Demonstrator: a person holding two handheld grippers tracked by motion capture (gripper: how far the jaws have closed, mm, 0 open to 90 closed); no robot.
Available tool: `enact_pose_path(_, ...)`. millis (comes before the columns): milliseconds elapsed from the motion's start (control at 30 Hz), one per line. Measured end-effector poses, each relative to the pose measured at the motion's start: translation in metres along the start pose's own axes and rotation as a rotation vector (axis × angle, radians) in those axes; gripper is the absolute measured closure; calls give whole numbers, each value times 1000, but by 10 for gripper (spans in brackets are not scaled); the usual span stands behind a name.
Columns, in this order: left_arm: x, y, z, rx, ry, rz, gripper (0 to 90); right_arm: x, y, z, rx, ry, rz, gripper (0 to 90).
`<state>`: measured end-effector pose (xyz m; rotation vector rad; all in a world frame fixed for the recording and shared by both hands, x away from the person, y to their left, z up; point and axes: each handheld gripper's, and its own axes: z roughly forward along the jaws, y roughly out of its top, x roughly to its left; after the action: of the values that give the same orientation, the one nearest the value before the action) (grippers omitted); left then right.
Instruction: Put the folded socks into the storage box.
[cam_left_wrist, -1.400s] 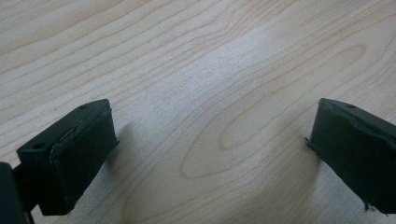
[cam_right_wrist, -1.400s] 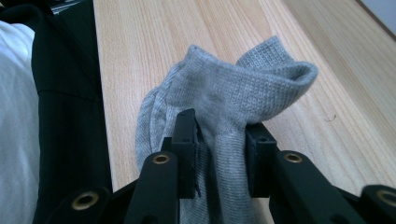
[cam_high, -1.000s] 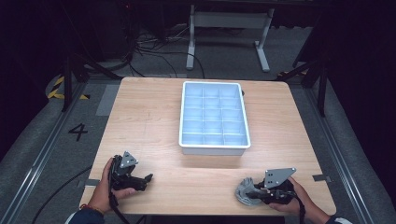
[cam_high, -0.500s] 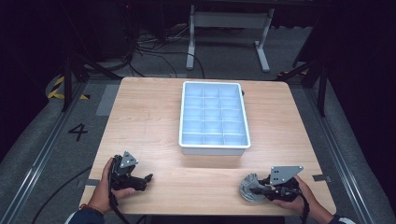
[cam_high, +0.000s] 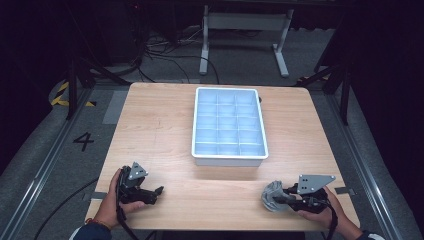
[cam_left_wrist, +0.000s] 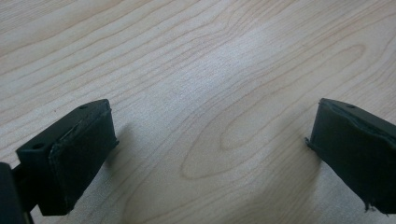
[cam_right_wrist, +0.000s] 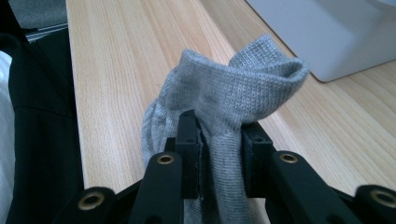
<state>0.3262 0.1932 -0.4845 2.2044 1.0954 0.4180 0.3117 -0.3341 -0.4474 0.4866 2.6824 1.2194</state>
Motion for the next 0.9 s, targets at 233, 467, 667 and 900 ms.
enact_pose_path(233,0,0,0,0,0,-1,6,-3,-1,-6,-29,-16,9,737)
enact_pose_path(467,0,1,1,-2,2,-2,5,-7,-3,-11,-46,-36,24,737)
enact_pose_path(667,0,1,1,5,1,-9,5,-12,-4,-17,-62,-57,42,737)
enact_pose_path(900,0,1,1,5,1,-9,5,-18,-4,-26,-87,-84,54,737)
